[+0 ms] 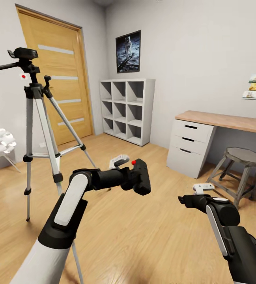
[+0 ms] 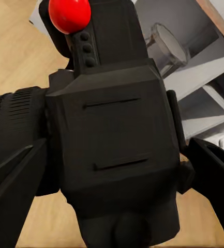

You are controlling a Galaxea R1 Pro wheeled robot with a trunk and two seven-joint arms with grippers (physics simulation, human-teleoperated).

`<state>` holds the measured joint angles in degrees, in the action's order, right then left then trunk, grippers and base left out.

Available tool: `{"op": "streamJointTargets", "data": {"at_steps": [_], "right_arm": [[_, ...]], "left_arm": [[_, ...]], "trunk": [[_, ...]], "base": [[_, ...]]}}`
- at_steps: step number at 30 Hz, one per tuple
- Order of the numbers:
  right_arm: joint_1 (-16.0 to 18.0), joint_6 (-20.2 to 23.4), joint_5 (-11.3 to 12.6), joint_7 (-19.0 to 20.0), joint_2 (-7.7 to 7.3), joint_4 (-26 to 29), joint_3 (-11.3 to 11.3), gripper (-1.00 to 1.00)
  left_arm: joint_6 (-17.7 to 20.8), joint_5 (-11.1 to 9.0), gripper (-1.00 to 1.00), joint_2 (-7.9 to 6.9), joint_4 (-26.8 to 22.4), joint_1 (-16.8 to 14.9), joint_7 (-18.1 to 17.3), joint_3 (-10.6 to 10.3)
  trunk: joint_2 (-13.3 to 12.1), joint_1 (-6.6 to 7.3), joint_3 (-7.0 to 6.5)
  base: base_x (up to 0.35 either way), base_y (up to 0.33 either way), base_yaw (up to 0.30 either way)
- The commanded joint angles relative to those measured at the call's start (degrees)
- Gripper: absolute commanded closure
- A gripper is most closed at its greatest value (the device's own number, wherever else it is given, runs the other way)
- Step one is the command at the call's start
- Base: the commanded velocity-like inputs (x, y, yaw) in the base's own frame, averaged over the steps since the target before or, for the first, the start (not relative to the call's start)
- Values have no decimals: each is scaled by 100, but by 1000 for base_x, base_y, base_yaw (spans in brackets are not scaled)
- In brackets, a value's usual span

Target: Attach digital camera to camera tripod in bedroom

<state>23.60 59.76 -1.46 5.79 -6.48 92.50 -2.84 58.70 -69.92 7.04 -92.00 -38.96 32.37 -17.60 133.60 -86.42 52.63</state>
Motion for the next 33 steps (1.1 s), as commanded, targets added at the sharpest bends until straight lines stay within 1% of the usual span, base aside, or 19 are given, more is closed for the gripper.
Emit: {"op": "streamJointTargets", "data": {"at_steps": [1,7,10,11,20,21,23,28,33], "right_arm": [[4,24,-21,42,-1,5,-6,-100],[4,24,-21,41,0,5,3,-100],[4,24,-21,40,4,5,27,-100],[4,24,-21,41,5,5,44,-100],[4,24,-21,45,8,5,61,-100],[-8,24,-10,71,-5,5,64,-100],[-11,24,-8,75,-6,5,64,-100],[-24,24,-11,86,-10,5,52,-100],[-29,24,-12,88,-11,5,49,-100]], "left_arm": [[6,-66,100,1,-4,-6,66,-2],[2,-65,100,4,-9,-14,240,-16],[2,-65,100,11,-10,-22,486,-22],[1,-65,100,14,-10,-27,686,-23],[-5,-68,100,27,-11,-30,1467,-22],[-7,-66,100,34,-11,-32,1655,-23],[-7,-66,100,34,-11,-32,1677,-23],[-8,-71,100,34,-11,-32,1914,-24],[-8,-74,100,32,-11,-33,2058,-24]], "trunk": [[-39,24,-13],[-280,155,-120],[-400,221,-174],[-440,243,-192],[-801,441,-342],[-841,463,-360],[-921,507,-395],[-1122,617,-484],[-1322,726,-574]], "base": [[0,0,-272],[0,0,-272],[0,0,-272],[0,0,-272],[0,0,-247],[0,0,-52],[0,0,-42],[0,0,-14],[0,0,-4]]}}
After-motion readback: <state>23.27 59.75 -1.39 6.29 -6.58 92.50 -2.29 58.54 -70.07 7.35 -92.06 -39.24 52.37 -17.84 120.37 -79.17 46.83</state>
